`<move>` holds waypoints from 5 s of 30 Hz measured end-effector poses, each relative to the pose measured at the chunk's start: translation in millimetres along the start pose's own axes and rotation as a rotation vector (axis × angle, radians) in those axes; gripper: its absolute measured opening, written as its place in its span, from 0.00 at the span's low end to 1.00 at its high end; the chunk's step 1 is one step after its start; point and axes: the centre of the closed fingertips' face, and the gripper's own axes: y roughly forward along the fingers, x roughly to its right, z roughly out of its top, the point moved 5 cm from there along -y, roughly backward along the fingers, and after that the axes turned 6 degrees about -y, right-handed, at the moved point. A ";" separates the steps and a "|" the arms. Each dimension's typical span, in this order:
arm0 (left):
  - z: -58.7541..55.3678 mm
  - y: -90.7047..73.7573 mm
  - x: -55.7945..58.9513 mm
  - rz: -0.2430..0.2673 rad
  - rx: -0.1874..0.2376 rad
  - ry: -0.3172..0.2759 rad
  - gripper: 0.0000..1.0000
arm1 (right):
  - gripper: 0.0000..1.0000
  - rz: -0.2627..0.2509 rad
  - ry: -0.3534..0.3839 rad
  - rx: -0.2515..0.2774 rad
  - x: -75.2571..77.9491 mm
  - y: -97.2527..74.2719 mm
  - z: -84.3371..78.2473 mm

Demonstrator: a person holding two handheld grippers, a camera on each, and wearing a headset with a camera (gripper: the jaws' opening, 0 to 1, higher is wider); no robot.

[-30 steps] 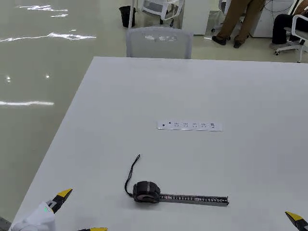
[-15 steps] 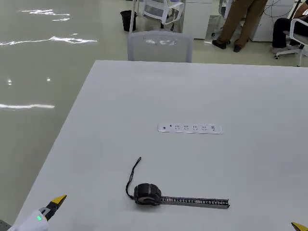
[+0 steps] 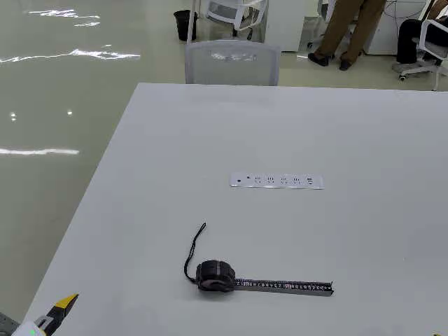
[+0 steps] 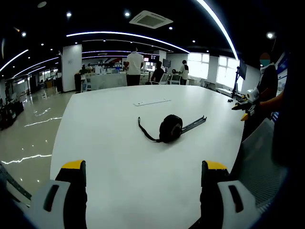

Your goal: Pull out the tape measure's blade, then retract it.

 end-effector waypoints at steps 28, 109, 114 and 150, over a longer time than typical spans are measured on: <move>-3.5 -1.5 14.7 -0.011 -0.015 0.003 0.99 | 1.00 -0.017 0.023 -0.011 -2.6 -5.8 -10.4; 19.2 90.2 63.6 0.072 -0.005 -0.028 0.99 | 0.94 0.153 -0.221 -0.063 14.0 64.2 39.0; 17.2 103.3 73.9 0.068 -0.006 -0.040 0.99 | 0.93 0.169 -0.242 -0.076 16.2 70.4 42.9; 30.2 164.8 100.0 0.181 0.022 -0.053 0.99 | 0.70 0.353 -0.514 -0.178 17.3 135.7 75.5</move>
